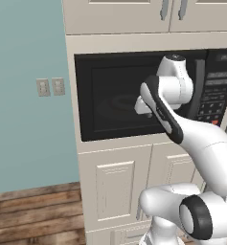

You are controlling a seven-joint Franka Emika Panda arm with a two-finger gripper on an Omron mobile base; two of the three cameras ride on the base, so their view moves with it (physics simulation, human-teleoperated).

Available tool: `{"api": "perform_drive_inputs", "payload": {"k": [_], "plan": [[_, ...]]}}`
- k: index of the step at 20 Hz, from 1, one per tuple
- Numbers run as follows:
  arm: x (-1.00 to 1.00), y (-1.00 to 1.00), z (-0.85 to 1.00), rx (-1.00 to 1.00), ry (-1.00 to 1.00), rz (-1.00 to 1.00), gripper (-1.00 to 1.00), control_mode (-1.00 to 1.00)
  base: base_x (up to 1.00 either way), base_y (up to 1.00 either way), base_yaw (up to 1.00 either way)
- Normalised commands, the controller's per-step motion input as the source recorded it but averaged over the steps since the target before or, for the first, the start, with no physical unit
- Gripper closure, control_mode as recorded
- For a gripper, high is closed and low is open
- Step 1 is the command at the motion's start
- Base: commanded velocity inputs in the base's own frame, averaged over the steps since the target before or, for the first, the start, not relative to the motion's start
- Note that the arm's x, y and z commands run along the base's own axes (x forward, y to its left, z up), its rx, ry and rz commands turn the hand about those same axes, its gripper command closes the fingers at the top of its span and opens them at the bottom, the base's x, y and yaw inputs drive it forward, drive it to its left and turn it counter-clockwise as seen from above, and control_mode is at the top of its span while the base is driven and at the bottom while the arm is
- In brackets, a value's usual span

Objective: Retrieve the reheated potato from the microwave, then place the potato, cheese, and condiment on the cutting board.

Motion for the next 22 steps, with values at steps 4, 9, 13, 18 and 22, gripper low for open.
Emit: {"api": "perform_drive_inputs", "payload": {"k": [4,9,13,18,22], "plan": [[-0.09,-0.05,0.00,0.01,-0.07,0.00,-1.00,-1.00,0.00,0.00,0.00],[-0.35,-0.25,-0.04,0.03,-0.29,-0.02,-1.00,-1.00,0.00,0.00,0.00],[-0.25,-0.49,0.00,0.01,-0.31,-0.11,-1.00,-1.00,0.00,0.00,0.00],[-0.02,-0.58,0.09,0.00,-0.02,-0.09,-1.00,-1.00,0.00,0.00,0.00],[0.00,-0.63,0.18,0.00,0.09,-0.08,-1.00,-1.00,0.00,0.00,0.00]]}}
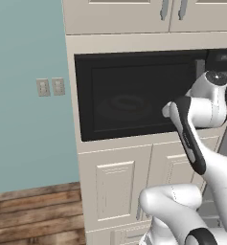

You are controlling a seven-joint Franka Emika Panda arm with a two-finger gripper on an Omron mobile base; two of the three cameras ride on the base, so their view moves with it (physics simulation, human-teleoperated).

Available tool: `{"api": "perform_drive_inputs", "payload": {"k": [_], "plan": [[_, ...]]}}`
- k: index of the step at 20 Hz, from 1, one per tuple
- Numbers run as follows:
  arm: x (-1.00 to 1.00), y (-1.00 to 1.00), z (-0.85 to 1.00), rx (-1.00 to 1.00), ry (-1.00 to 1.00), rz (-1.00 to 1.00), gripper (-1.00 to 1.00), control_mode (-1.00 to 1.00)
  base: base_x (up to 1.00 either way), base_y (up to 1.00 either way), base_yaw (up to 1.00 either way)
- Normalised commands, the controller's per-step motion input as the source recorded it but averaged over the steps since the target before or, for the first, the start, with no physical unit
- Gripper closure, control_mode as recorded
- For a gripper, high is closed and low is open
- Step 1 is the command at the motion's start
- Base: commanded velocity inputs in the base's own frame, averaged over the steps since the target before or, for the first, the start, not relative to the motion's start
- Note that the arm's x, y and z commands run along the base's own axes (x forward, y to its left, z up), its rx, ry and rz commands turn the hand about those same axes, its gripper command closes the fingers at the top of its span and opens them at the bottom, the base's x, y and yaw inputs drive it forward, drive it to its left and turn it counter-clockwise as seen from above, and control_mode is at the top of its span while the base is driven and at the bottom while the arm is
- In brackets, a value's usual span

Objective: Retrieve the reheated potato from the microwave, then place the potato, cheese, and condiment on the cutting board.

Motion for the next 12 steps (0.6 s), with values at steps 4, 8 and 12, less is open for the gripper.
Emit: {"api": "perform_drive_inputs", "payload": {"k": [4,8,12], "plan": [[0.05,-0.59,0.21,0.00,0.02,-0.01,-1.00,-1.00,0.00,0.00,0.00],[0.16,-0.46,0.15,0.00,0.00,0.00,-1.00,-1.00,0.00,0.00,0.00],[0.17,-0.35,0.04,0.02,-0.08,0.00,-1.00,-1.00,0.00,0.00,0.00]]}}
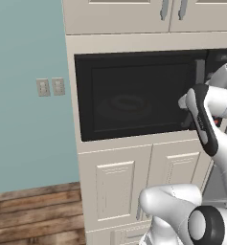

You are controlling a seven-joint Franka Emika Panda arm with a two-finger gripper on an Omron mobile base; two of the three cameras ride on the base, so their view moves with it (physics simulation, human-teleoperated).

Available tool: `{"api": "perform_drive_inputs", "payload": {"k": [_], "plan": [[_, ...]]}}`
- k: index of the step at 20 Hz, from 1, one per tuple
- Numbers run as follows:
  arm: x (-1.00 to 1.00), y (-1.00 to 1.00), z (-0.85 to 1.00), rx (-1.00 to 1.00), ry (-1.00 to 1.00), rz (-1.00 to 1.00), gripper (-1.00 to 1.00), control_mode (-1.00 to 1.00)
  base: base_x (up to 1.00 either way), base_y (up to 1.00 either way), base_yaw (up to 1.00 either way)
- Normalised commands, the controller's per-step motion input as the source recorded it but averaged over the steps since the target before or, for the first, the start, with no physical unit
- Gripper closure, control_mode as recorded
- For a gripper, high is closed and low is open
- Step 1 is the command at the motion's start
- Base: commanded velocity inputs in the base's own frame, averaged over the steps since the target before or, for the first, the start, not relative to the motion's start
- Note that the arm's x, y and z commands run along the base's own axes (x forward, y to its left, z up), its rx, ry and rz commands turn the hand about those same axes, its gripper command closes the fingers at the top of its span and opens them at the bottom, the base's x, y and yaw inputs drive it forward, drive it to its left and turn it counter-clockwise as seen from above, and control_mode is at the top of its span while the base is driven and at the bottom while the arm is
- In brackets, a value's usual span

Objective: Retrieve the reheated potato from the microwave, then place the potato, cheese, and condiment on the cutting board.

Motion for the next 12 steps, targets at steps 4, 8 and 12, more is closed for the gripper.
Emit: {"api": "perform_drive_inputs", "payload": {"k": [4,8,12], "plan": [[0.23,-0.22,0.00,0.00,-0.05,0.00,-1.00,-1.00,0.00,0.00,0.00],[0.28,-0.12,0.00,0.00,-0.06,0.00,-1.00,-1.00,0.00,0.00,0.00],[0.22,-0.03,0.00,0.00,-0.05,0.00,-1.00,-1.00,0.00,0.00,0.00]]}}
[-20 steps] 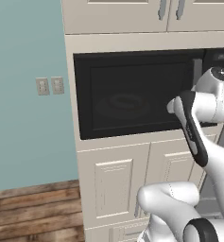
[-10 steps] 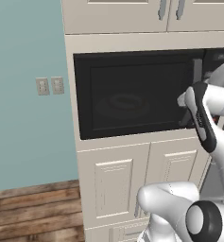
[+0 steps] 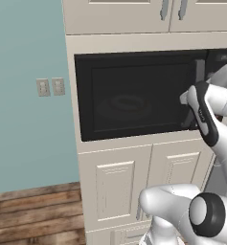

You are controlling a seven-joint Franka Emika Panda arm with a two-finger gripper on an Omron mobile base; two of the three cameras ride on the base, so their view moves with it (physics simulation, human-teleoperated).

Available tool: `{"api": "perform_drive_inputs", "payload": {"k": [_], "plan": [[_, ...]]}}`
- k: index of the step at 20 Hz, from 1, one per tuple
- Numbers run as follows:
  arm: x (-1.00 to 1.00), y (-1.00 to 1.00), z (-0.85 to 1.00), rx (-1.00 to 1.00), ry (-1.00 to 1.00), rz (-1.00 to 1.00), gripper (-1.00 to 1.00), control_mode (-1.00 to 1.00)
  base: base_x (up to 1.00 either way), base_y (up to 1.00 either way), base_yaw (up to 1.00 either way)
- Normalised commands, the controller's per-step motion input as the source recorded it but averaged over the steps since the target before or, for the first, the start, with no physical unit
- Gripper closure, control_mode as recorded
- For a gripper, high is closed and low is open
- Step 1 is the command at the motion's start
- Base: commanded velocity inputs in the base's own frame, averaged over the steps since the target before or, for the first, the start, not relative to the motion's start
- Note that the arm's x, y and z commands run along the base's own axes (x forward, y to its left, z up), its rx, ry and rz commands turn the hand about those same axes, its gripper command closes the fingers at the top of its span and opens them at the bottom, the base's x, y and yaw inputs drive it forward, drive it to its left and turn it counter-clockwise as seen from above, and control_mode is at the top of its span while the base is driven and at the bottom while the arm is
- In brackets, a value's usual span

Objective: Retrieve the reheated potato from the microwave, then place the potato, cheese, and condiment on the cutting board.

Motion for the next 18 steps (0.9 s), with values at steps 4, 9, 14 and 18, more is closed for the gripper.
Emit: {"api": "perform_drive_inputs", "payload": {"k": [4,9,14,18], "plan": [[0.21,0.00,0.00,0.02,-0.03,0.00,-1.00,-1.00,0.00,0.00,0.00],[0.26,0.00,-0.02,0.05,-0.01,0.00,-1.00,-1.00,0.00,0.00,0.00],[0.33,0.09,-0.12,0.04,-0.10,0.00,1.00,-1.00,0.00,0.00,0.00],[0.38,0.26,-0.21,0.05,-0.12,0.00,1.00,-1.00,0.00,0.00,0.00]]}}
